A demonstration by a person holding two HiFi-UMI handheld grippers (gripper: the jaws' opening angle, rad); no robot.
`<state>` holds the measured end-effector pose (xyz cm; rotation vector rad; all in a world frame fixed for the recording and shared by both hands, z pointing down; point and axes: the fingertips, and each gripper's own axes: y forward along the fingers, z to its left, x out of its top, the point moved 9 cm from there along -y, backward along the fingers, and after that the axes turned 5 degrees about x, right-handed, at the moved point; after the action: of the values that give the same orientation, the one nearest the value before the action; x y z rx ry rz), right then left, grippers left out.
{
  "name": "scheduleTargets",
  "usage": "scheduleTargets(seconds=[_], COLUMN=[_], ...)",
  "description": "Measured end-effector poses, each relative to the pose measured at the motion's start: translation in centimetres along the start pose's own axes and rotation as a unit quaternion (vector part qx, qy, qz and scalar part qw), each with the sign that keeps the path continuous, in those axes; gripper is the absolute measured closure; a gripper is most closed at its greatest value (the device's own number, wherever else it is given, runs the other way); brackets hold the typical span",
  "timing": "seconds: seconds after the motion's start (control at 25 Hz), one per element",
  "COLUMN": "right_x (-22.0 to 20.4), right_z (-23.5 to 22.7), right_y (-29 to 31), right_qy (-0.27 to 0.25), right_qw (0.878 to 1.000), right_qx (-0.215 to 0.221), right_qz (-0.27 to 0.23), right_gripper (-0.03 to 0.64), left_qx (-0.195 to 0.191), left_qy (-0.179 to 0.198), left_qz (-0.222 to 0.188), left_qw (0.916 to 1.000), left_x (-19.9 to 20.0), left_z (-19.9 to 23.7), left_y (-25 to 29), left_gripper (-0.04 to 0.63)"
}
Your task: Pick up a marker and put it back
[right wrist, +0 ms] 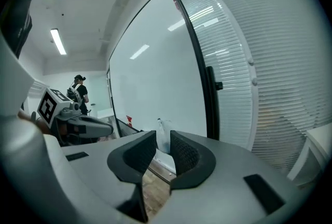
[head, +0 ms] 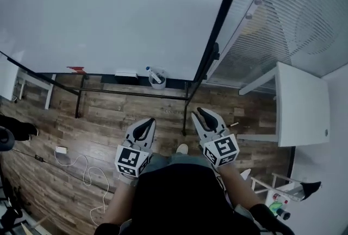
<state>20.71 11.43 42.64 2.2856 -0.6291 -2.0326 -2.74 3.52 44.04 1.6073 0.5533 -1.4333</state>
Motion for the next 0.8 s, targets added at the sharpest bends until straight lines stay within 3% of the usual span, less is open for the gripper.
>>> scheduleTargets(seconds=[0.2, 0.4, 0.8], right_x=[1.9, 2.7, 2.5], right_z=[-0.6, 0.1, 1.1], right_y=[5.6, 11.3, 21.0], right_qy=[-0.015, -0.029, -0.049], right_qw=[0.999, 0.998, 0.993], right_qx=[0.023, 0.032, 0.021], right_qz=[0.02, 0.046, 0.102], right_gripper=[0.514, 0.513, 0.512], left_qx=[0.045, 0.069, 0.048], left_qy=[-0.041, -0.056, -0.066], left_qz=[-0.014, -0.021, -0.004], left_qw=[0.998, 0.9958, 0.9966], left_x=[1.0, 0.8, -1.3], left_z=[4.1, 10.0, 17.8], left_y=[-0.4, -1.8, -1.6], left_gripper=[0.574, 0.575, 0.574])
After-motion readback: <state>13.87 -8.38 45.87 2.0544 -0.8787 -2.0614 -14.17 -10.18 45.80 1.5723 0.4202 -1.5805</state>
